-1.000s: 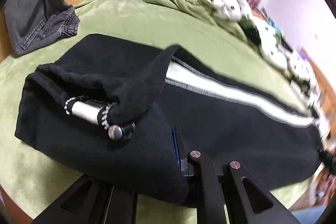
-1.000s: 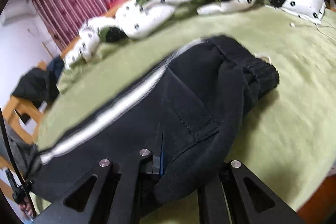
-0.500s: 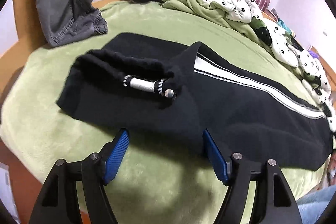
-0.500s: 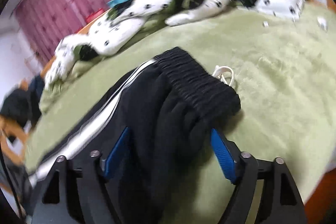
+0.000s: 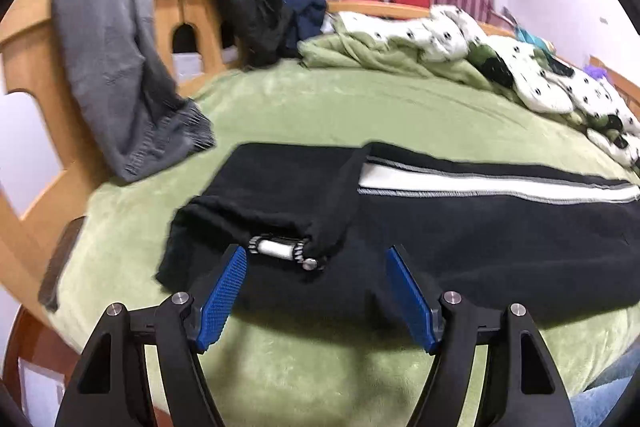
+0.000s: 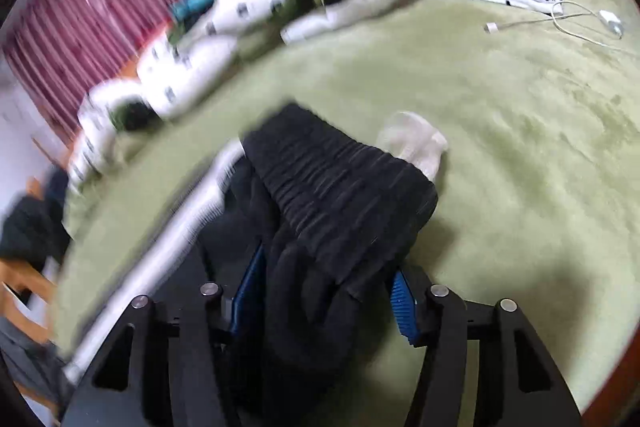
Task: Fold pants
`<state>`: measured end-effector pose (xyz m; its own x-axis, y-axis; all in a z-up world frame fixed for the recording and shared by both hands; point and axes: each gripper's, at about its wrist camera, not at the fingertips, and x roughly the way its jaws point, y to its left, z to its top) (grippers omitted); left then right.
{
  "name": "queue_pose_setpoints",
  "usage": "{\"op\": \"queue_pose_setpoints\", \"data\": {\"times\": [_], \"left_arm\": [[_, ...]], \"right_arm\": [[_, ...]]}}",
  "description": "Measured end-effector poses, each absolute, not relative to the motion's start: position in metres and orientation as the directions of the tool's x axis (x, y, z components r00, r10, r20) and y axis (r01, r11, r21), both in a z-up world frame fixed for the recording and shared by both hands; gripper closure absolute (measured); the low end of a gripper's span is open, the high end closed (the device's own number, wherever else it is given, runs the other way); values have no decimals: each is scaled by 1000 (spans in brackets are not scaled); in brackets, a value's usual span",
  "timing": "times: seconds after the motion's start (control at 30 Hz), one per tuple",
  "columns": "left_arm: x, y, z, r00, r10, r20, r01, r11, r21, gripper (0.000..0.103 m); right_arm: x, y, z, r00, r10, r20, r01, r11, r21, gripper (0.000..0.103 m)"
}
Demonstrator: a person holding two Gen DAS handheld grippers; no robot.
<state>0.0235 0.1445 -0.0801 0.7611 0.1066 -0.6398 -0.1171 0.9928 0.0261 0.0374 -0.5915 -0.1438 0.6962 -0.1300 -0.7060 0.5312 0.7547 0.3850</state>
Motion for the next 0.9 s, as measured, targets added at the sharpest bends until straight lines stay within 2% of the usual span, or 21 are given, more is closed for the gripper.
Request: {"op": "queue_pose_setpoints", "data": {"times": [0.1, 0.13, 0.17, 0.23, 0.33, 0.43, 0.5, 0.53, 0.57, 0.7, 0.8, 0.9], "left_arm": [[39, 144, -92, 747, 132, -652, -118, 991, 65, 33], [48, 144, -95, 757, 152, -635, -125, 988, 89, 46], [55, 144, -97, 767, 180, -616, -140, 984, 114, 74], [73, 147, -94, 781, 210, -588, -157, 978, 140, 78], [104, 177, -76, 808, 255, -531, -266, 962, 56, 79], [132, 207, -66, 804, 253, -538, -321, 946, -35, 70], [146, 218, -68, 798, 209, -565, -295, 954, -63, 48], [153, 224, -72, 791, 165, -589, -256, 964, -73, 25], [156, 227, -75, 787, 151, -598, -242, 968, -73, 19], [170, 229, -90, 765, 124, -632, -179, 983, -24, 20], [186, 234, -99, 735, 128, -666, -190, 982, -20, 20], [210, 242, -119, 638, 165, -752, -243, 970, 6, 22]], "right_arm": [[7, -578, -134, 691, -193, -696, 544, 773, 326, 38], [-2, -574, -131, 682, -213, -700, 554, 775, 304, 38], [-12, -570, -127, 673, -225, -704, 562, 775, 289, 38], [-25, -566, -121, 660, -234, -714, 574, 769, 280, 38], [-41, -555, -108, 639, -268, -721, 601, 759, 250, 38], [-43, -541, -96, 631, -286, -721, 599, 770, 219, 38], [-35, -531, -92, 630, -282, -724, 589, 781, 208, 38], [-29, -526, -90, 630, -278, -725, 583, 787, 204, 38], [-24, -520, -89, 632, -274, -725, 573, 795, 199, 38], [8, -491, -86, 653, -247, -716, 520, 834, 187, 38], [38, -467, -87, 672, -200, -713, 447, 877, 175, 38], [73, -438, -91, 672, -165, -722, 341, 934, 103, 38]]}}
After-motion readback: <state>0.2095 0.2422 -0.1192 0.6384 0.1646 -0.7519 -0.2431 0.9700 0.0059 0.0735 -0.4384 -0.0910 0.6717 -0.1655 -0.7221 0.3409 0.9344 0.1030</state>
